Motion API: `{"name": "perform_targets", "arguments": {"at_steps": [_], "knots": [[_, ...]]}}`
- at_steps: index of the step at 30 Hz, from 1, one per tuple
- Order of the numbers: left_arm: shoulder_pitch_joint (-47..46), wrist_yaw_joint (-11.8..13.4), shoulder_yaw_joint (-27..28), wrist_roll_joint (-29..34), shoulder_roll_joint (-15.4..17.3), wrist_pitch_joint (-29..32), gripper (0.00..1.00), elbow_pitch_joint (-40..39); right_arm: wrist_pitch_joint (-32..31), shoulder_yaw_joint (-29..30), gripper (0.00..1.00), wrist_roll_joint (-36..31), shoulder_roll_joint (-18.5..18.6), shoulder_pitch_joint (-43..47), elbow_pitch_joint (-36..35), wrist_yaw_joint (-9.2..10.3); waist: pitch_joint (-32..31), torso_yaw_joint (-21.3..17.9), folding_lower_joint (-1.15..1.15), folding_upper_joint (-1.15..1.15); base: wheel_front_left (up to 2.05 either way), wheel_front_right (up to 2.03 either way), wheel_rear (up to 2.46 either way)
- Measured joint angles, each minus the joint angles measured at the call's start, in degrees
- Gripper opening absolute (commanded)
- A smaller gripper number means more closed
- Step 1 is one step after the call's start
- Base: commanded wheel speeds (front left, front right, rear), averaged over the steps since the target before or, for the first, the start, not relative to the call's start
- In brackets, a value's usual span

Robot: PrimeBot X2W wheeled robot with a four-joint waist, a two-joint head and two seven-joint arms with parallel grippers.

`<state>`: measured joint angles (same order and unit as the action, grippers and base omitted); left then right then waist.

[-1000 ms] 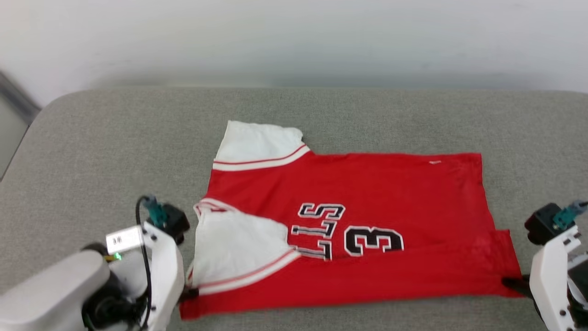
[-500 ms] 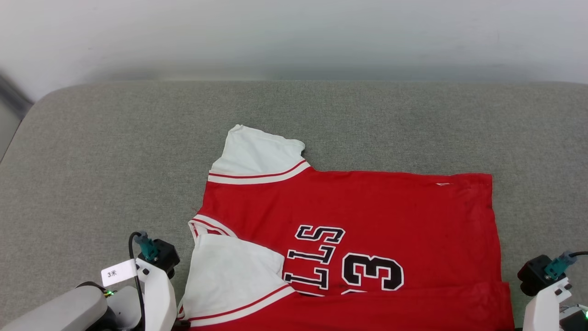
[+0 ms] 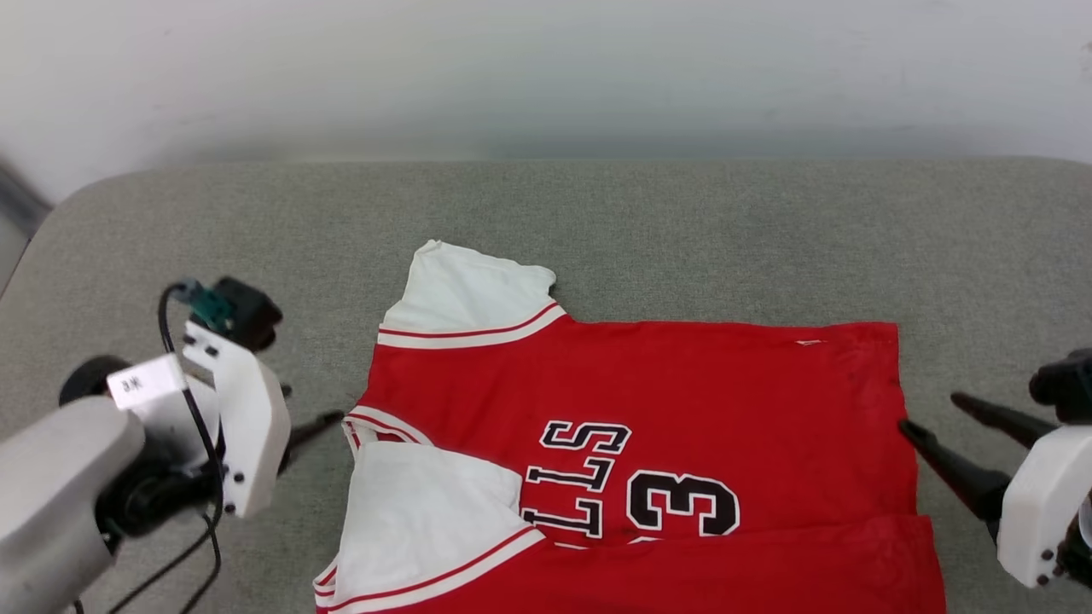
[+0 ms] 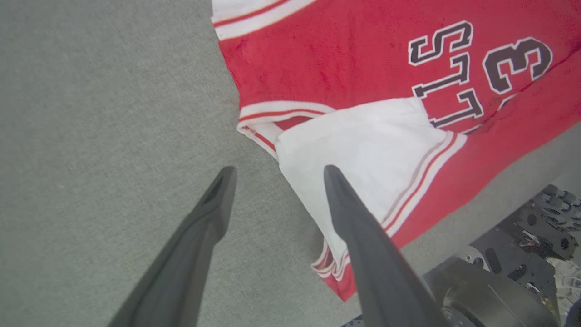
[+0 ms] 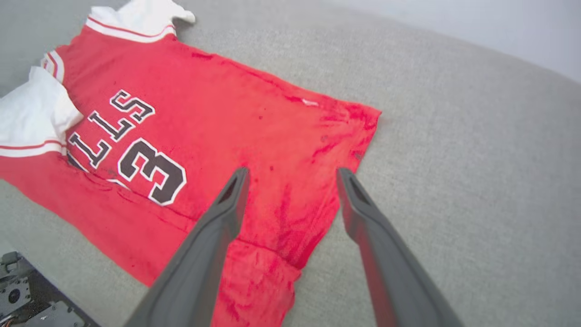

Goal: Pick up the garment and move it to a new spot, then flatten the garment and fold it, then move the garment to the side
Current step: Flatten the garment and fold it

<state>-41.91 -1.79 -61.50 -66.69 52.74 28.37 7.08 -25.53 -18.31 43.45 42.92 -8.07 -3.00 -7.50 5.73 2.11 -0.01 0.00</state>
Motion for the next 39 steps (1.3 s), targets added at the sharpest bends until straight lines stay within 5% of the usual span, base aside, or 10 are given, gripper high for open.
{"name": "perform_targets", "arguments": {"at_steps": [9, 20, 38, 39], "knots": [[-10.92, 0.21, 4.31, 5.23, -3.53, -4.24, 1.00, 5.12, 16.59, 8.29, 1.00, -11.36, -9.89, -2.49, -3.43, 0.00, 4.41, -1.61, 0.00, 0.00, 0.00, 0.00, 0.00], [-23.56, -1.08, 5.14, 5.92, -8.64, 3.90, 1.00, 15.82, 29.36, 12.63, 1.00, -19.87, -20.01, -2.75, -4.52, 0.00, 13.65, -5.04, 0.00, 0.00, 0.00, 0.00, 0.00], [-32.21, -2.58, 4.32, 1.00, -10.79, 20.95, 1.00, 27.94, 34.66, 8.80, 1.00, -20.17, -21.30, -8.50, 0.08, 0.00, 25.42, -11.31, 0.01, 0.00, 0.00, 0.00, 0.00], [-32.10, -2.76, 3.96, 0.88, -10.67, 21.62, 0.00, 28.36, 34.85, 8.24, 1.00, -19.53, -20.75, -9.31, 1.08, 0.00, 25.23, -11.43, 0.01, 0.00, 0.00, 0.00, 0.00]]}}
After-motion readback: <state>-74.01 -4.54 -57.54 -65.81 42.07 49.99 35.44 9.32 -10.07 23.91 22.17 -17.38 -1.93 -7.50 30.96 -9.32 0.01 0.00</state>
